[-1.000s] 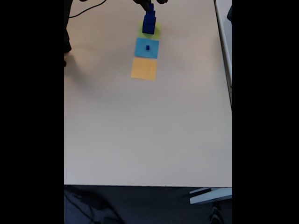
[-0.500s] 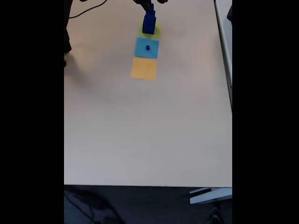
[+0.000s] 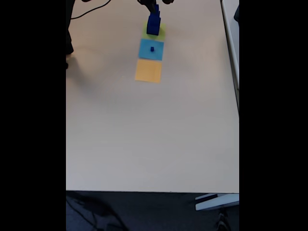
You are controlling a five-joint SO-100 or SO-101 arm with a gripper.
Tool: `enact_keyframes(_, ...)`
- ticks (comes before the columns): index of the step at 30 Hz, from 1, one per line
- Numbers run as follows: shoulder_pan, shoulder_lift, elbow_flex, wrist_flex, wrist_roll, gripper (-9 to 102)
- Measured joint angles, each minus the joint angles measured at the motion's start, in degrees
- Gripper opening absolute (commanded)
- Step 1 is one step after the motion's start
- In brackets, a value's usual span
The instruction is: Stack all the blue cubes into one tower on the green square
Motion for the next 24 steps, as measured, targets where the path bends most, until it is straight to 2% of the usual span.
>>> enact_keyframes(24,0.00,-1.14,0.00,-0.88,-0.44,0)
